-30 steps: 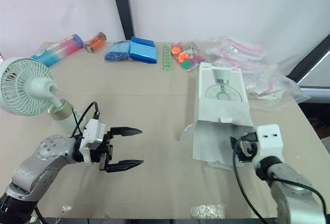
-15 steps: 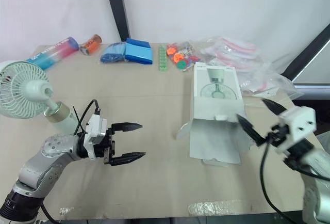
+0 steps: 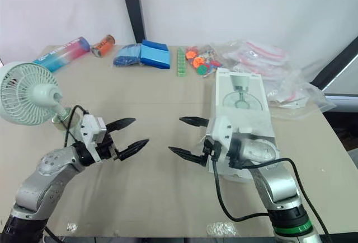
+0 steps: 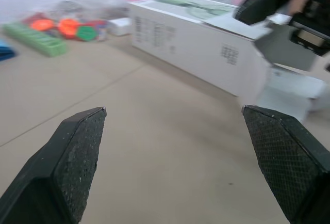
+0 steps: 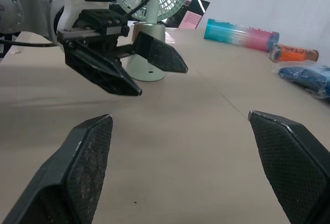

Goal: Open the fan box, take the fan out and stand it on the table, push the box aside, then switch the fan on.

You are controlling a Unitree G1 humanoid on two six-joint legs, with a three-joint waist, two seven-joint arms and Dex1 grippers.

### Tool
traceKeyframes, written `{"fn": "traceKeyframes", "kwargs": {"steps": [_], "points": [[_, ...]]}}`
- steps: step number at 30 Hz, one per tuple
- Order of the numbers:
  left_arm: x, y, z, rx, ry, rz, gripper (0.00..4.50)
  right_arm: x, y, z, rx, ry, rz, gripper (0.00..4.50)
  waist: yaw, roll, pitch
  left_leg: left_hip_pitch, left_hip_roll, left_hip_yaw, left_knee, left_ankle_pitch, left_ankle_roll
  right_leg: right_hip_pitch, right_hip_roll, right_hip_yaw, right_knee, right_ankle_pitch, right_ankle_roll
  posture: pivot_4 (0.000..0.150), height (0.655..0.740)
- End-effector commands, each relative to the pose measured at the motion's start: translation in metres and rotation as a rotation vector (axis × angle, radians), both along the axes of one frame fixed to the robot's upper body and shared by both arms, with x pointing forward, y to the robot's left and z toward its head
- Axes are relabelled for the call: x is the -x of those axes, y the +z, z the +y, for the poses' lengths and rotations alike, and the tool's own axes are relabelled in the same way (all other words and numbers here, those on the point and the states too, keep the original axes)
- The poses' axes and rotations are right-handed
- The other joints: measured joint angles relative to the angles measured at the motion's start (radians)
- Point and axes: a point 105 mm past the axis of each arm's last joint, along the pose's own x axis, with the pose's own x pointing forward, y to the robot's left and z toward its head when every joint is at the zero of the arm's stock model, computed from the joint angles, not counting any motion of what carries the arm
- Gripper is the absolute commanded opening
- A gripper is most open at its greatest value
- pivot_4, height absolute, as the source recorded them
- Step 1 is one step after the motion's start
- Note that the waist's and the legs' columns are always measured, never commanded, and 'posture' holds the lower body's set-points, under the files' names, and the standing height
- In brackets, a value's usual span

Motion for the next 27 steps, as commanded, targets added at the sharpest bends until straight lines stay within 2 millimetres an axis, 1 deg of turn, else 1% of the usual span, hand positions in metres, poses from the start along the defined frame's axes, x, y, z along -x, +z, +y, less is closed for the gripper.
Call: {"fn": "traceKeyframes", "kwargs": {"steps": [1,5,10,14,18,20,22,27], "points": [[0.005,0.016,0.013,0.022,0.134,-0.082,4.50,0.002,0.002,0.006,-0.004,0.038,-0.044,4.32,0.001,0.000,0.000,0.000,-0.001,0.000,0.000,0.000,0.000,0.000,-0.001,0.000,0.000,0.000,0.000,0.150,0.7400],[0.012,0.022,0.029,0.056,0.299,-0.125,4.50,0.002,0.000,0.010,-0.016,0.058,-0.043,4.32,0.001,0.000,0.000,0.000,-0.001,-0.001,0.001,0.000,0.000,0.001,-0.001,-0.001,0.000,0.000,0.000,0.150,0.7400],[0.020,0.028,0.050,0.052,0.517,-0.202,4.50,0.002,-0.003,0.016,-0.011,0.082,-0.045,4.32,0.001,0.000,0.000,0.000,-0.001,-0.001,0.001,0.000,0.000,0.001,-0.001,-0.001,0.000,0.000,0.000,0.150,0.7400],[0.025,0.026,0.063,0.116,0.647,-0.192,4.50,-0.001,-0.002,0.022,-0.022,0.099,-0.042,4.32,0.001,0.000,0.000,0.000,-0.001,-0.001,0.001,0.000,0.000,0.001,-0.001,-0.001,0.000,0.000,0.000,0.150,0.7400],[0.034,0.018,0.075,0.165,0.759,-0.154,4.50,-0.005,0.000,0.025,-0.028,0.113,-0.045,4.32,0.000,-0.001,0.000,0.000,-0.001,-0.001,0.001,0.000,0.000,0.001,-0.001,-0.001,0.000,0.000,0.000,0.150,0.7400],[0.039,0.015,0.088,0.195,0.839,-0.140,4.50,-0.007,0.000,0.026,-0.023,0.118,-0.049,4.32,0.000,-0.001,0.000,0.000,-0.001,-0.001,0.002,0.000,0.000,0.001,-0.001,-0.001,0.000,0.000,0.000,0.150,0.7400],[0.044,0.012,0.096,0.206,0.884,-0.134,4.50,-0.008,-0.001,0.027,-0.020,0.122,-0.051,4.32,0.000,-0.001,0.000,0.000,-0.001,-0.001,0.002,0.000,0.000,0.001,-0.001,-0.001,0.000,0.000,0.000,0.150,0.7400],[0.052,0.004,0.114,0.216,0.899,-0.093,4.50,-0.008,-0.003,0.030,-0.016,0.141,-0.051,4.32,0.000,-0.002,0.000,0.000,-0.001,-0.001,0.002,0.000,0.000,0.001,-0.001,-0.002,0.000,0.000,0.000,0.150,0.7400]]}}
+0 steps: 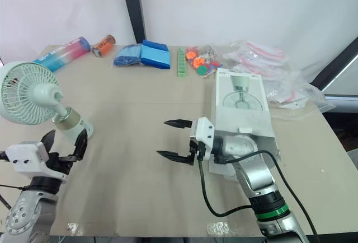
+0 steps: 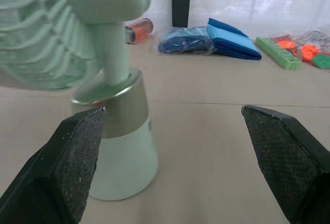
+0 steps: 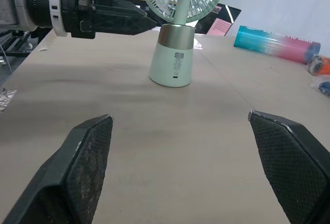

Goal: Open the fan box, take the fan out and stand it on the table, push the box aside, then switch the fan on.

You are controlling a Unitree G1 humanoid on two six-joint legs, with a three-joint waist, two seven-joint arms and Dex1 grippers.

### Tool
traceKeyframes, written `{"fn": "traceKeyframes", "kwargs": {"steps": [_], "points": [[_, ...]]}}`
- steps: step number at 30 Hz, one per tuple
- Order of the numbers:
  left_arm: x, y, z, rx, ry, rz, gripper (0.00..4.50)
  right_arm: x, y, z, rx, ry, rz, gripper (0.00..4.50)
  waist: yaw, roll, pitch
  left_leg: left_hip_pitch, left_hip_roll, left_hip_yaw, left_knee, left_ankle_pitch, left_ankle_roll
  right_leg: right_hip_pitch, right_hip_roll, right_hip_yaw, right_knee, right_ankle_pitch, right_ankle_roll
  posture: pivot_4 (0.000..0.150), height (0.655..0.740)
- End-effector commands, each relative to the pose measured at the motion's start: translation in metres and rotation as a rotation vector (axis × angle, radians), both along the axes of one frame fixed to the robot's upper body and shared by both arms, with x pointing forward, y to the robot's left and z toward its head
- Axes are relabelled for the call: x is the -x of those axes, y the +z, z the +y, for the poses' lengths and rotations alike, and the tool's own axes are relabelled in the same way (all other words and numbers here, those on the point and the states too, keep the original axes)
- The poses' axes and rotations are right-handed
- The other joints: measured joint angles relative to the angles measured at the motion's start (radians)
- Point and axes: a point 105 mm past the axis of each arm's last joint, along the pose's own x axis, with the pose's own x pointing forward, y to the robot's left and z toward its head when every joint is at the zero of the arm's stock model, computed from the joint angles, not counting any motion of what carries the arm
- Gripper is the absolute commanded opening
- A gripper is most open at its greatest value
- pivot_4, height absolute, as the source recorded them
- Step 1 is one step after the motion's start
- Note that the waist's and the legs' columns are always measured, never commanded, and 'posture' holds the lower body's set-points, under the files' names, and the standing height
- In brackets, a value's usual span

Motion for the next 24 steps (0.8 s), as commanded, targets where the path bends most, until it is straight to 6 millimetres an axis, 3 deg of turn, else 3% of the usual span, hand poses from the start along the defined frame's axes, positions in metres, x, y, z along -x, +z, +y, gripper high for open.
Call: {"fn": "traceKeyframes", "kwargs": {"steps": [1,6,12,24], "points": [[0.007,0.008,0.013,0.015,0.008,-0.032,4.50,0.002,0.010,0.004,-0.010,0.034,-0.054,4.32,0.000,0.000,0.000,0.000,0.000,0.000,0.000,0.000,0.000,0.000,0.000,0.000,0.000,0.000,0.000,0.150,0.7400],[0.016,0.000,0.036,-0.023,0.021,0.016,4.50,0.000,0.011,0.002,-0.003,0.033,-0.060,4.32,-0.001,0.000,0.000,0.000,0.000,0.000,0.000,0.000,0.000,0.000,0.000,0.000,0.000,0.000,0.000,0.150,0.7400],[0.022,0.009,0.064,-0.038,0.042,0.003,4.50,-0.001,0.012,-0.001,-0.003,0.021,-0.062,4.32,-0.001,-0.001,-0.001,0.000,0.000,0.000,0.000,0.000,0.000,0.000,0.000,-0.001,0.000,0.000,0.000,0.150,0.7400],[0.025,0.037,0.085,-0.047,-0.049,0.030,4.50,0.000,0.007,-0.003,0.021,0.015,-0.061,4.32,-0.001,-0.003,-0.001,0.000,0.001,0.000,0.000,0.000,0.000,-0.001,0.000,-0.001,0.000,0.000,-0.001,0.150,0.7400]]}}
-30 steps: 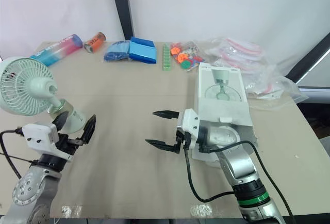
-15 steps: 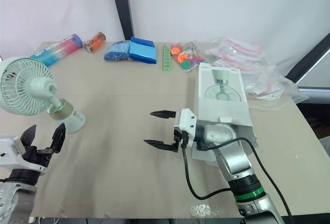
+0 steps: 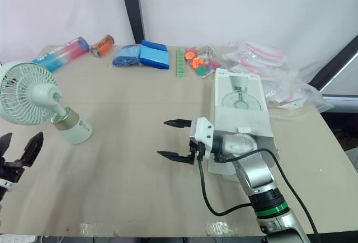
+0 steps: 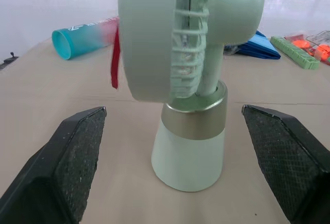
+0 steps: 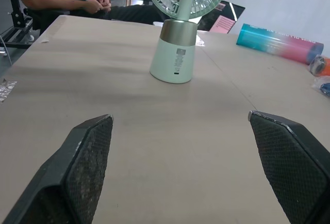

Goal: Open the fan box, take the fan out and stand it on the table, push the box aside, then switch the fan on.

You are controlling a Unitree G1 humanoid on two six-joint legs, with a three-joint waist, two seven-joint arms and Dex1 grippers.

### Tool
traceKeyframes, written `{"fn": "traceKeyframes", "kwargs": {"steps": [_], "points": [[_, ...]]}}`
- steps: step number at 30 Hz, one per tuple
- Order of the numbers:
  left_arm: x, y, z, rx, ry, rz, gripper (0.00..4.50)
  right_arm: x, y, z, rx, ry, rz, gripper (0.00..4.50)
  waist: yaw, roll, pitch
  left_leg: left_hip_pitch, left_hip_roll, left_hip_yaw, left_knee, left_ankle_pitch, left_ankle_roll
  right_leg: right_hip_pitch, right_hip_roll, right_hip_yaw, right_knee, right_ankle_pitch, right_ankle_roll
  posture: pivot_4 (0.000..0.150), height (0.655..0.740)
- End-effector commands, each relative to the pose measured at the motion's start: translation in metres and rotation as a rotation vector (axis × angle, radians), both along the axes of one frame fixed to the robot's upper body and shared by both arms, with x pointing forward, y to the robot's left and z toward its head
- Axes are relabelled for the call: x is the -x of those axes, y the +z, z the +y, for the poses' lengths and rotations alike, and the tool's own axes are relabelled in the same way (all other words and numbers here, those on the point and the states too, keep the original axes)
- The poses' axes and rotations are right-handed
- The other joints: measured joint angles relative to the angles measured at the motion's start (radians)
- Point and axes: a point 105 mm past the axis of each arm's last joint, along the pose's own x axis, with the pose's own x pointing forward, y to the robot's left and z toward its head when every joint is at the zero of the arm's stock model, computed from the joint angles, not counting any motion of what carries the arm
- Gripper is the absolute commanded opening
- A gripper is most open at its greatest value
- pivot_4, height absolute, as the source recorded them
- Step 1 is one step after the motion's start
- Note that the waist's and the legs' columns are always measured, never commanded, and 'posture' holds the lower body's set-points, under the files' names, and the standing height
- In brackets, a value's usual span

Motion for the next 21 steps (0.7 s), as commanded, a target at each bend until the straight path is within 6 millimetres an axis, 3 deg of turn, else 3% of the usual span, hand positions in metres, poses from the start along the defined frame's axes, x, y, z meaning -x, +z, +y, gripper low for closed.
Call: {"fn": "traceKeyframes", "kwargs": {"steps": [1,21], "points": [[0.003,0.012,0.004,-0.021,-0.024,-0.004,4.50,0.001,0.006,-0.003,-0.003,0.002,-0.038,4.32,0.000,0.000,0.000,0.000,0.000,0.000,0.000,0.000,0.000,0.000,0.000,0.000,0.000,0.000,0.000,0.150,0.7400],[-0.028,0.036,0.011,-0.060,-0.156,0.040,4.50,-0.001,0.005,-0.001,-0.003,-0.014,-0.057,4.32,0.000,-0.001,0.000,0.000,0.000,0.000,0.000,0.000,-0.001,-0.001,-0.001,-0.001,0.000,0.001,-0.002,0.150,0.7400]]}}
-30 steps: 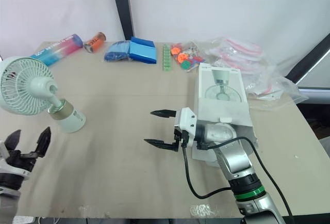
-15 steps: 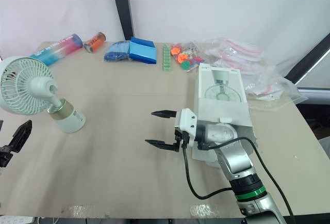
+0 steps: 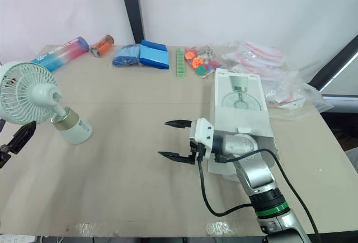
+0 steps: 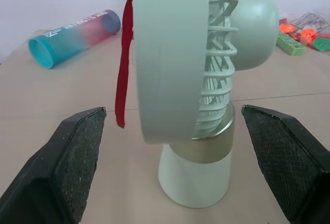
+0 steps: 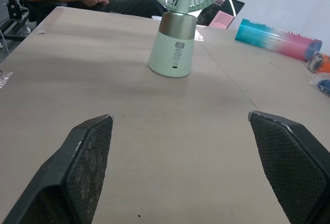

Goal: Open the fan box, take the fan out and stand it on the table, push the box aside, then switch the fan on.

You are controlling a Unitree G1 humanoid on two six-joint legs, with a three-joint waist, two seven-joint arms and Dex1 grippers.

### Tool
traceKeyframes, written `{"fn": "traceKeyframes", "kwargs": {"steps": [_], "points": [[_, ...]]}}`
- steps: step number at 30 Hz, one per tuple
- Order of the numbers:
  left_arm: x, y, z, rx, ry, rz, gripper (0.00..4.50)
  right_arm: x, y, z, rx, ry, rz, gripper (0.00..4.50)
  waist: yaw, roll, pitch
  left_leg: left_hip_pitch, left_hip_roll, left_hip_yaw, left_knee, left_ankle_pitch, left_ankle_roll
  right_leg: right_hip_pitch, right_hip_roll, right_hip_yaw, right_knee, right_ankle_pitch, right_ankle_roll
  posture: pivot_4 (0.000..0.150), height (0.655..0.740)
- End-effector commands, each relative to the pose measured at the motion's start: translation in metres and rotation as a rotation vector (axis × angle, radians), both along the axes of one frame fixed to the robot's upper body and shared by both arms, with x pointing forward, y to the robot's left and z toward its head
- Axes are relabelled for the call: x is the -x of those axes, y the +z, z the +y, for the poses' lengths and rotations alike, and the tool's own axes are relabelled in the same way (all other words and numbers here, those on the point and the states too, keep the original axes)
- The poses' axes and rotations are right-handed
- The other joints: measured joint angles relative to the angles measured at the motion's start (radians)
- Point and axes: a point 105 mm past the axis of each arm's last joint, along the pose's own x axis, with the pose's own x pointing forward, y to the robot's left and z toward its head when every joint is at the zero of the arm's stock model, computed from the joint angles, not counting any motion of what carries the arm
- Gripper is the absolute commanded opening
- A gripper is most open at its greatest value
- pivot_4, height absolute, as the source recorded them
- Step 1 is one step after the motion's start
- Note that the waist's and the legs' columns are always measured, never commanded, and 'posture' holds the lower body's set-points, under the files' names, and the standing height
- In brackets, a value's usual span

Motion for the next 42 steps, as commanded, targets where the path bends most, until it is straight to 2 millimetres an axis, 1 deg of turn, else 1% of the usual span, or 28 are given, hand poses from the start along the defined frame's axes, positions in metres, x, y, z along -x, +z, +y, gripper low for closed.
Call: {"fn": "traceKeyframes", "kwargs": {"steps": [1,4,9,15,21,22,24,26,27,29,37,39,40,42], "points": [[-0.003,0.013,0.004,-0.007,-0.019,-0.026,4.50,0.001,0.007,0.000,-0.018,-0.003,-0.040,4.32,0.000,0.000,0.000,0.000,0.000,0.000,0.000,0.000,0.000,0.000,0.000,0.000,0.000,0.000,0.000,0.150,0.7400],[-0.006,0.017,0.007,0.002,-0.026,-0.031,4.50,0.001,0.007,0.000,-0.018,-0.008,-0.043,4.32,0.000,0.000,0.000,0.000,0.000,0.000,0.000,0.000,0.000,0.000,0.000,0.000,0.000,0.000,0.000,0.150,0.7400],[-0.013,0.017,0.007,-0.001,-0.049,-0.019,4.50,0.000,0.007,0.000,-0.029,-0.017,-0.045,4.32,0.000,0.000,0.000,0.000,0.000,0.000,0.000,0.000,0.000,0.000,-0.001,-0.001,0.000,0.000,0.000,0.150,0.7400],[-0.019,0.019,0.005,-0.006,-0.091,-0.021,4.50,-0.001,0.015,0.002,-0.100,-0.034,0.008,4.32,0.000,0.000,0.000,0.000,0.000,0.000,0.000,0.000,0.000,0.000,-0.001,-0.001,0.000,0.000,-0.001,0.150,0.7400],[-0.023,0.021,0.004,-0.010,-0.117,-0.025,4.50,-0.002,0.017,0.002,-0.098,-0.042,0.006,4.32,0.000,0.000,0.000,0.000,0.000,0.000,0.000,0.000,0.000,-0.001,-0.001,-0.002,0.000,0.001,-0.001,0.150,0.7400],[-0.023,0.021,0.003,-0.009,-0.124,-0.026,3.98,-0.002,0.017,0.001,-0.097,-0.043,0.006,4.50,0.000,0.000,0.000,0.000,0.000,0.000,0.000,0.000,0.000,-0.001,-0.001,-0.002,0.000,0.001,-0.001,0.150,0.7400],[-0.024,0.021,0.002,-0.013,-0.134,-0.025,3.48,-0.002,0.016,0.001,-0.093,-0.044,0.005,4.50,0.000,0.000,0.000,0.000,0.000,0.000,0.000,0.000,0.000,-0.001,-0.001,-0.002,0.000,0.001,-0.001,0.150,0.7400],[-0.025,0.020,0.002,-0.015,-0.137,-0.024,2.57,-0.001,0.014,0.001,-0.082,-0.041,0.001,4.50,0.000,0.000,0.000,0.000,0.000,0.000,0.000,0.000,0.000,-0.001,-0.001,-0.002,0.000,0.001,-0.001,0.150,0.7400],[-0.026,0.020,0.002,-0.016,-0.138,-0.024,2.27,0.000,0.014,0.001,-0.079,-0.040,0.000,4.50,0.000,0.000,0.000,0.000,0.000,0.000,0.000,0.000,0.000,-0.001,-0.001,-0.002,0.000,0.001,-0.001,0.150,0.7400],[-0.026,0.019,0.003,-0.023,-0.133,-0.025,1.90,0.001,0.013,0.001,-0.078,-0.041,0.000,4.50,0.000,0.000,0.000,0.000,0.000,0.000,0.000,0.000,0.000,-0.001,-0.001,-0.002,0.000,0.001,-0.001,0.150,0.7400],[-0.029,0.020,0.006,-0.045,-0.123,-0.038,1.90,0.002,0.012,0.002,-0.076,-0.043,-0.001,4.50,0.000,0.000,0.000,0.000,0.000,0.000,0.000,0.000,0.000,-0.001,-0.001,-0.002,0.000,0.001,-0.001,0.150,0.7400],[-0.030,0.023,0.004,-0.047,-0.125,-0.056,1.90,0.001,0.013,0.002,-0.076,-0.042,-0.006,4.50,0.000,0.000,0.000,0.000,0.000,0.000,0.000,0.000,0.000,-0.001,-0.002,-0.002,0.000,0.001,-0.001,0.150,0.7400],[-0.033,0.026,0.001,-0.048,-0.129,-0.075,1.90,0.001,0.014,0.003,-0.077,-0.041,-0.007,4.50,0.000,0.000,0.000,0.000,0.000,0.000,0.000,0.000,0.000,-0.001,-0.002,-0.002,0.000,0.001,-0.001,0.150,0.7400],[-0.037,0.032,-0.010,-0.059,-0.161,-0.100,1.90,0.001,0.017,0.005,-0.080,-0.037,-0.009,4.50,0.002,0.000,0.000,0.000,0.000,0.000,0.000,0.000,0.000,-0.001,-0.002,-0.002,0.000,0.001,-0.001,0.150,0.7400]]}}
